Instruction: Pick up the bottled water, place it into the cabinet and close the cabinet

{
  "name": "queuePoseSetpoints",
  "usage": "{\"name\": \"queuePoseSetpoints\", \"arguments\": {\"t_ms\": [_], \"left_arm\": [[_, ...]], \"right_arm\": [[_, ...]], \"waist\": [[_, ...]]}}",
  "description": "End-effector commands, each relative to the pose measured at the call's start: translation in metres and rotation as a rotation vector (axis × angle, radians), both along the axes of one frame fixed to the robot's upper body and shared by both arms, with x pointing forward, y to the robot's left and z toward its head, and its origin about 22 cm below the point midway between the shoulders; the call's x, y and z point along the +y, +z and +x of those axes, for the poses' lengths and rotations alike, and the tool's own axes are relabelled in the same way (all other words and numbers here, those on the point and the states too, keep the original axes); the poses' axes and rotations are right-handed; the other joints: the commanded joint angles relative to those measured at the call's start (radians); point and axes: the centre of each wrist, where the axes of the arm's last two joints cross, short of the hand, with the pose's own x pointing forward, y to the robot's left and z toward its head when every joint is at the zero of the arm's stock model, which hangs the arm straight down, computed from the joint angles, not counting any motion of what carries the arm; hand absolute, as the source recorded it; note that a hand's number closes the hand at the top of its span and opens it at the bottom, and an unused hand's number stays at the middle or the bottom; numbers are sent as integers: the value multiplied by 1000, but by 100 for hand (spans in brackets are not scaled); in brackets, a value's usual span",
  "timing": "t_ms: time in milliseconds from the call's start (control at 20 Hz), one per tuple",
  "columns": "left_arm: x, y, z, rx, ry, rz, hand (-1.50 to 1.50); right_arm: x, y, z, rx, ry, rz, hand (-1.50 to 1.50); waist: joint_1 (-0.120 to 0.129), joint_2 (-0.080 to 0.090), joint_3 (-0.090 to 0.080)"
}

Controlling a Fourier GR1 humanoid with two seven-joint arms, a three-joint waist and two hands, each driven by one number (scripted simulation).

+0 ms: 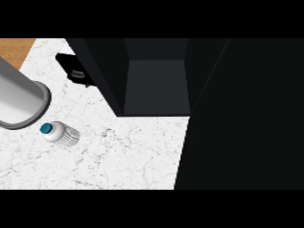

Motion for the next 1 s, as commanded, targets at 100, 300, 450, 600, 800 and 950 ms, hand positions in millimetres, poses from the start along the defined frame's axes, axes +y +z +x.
{"name": "queuePoseSetpoints", "arguments": {"t_ms": [100,300,450,600,800,950], "left_arm": [[-21,-39,12,44,-20,38,-150],[-4,-44,21,59,38,61,-150],[-9,-65,20,77,46,62,-150],[-24,-80,30,121,43,105,-150],[-21,-90,38,132,22,127,-150],[-32,-112,36,170,19,140,-150]], "right_arm": [[-4,14,-4,-44,-41,-72,-150],[-3,19,-8,-69,-52,-46,-150],[1,22,-14,-53,-56,-42,-150],[0,24,-17,-62,-36,-45,-150],[5,19,-15,-46,-26,-47,-150],[6,21,0,-55,-44,-64,-150]], "waist": [[0,2,0],[-4,3,-1],[-8,2,-2],[-14,3,-2],[-21,4,-2],[-11,6,-2]]}}
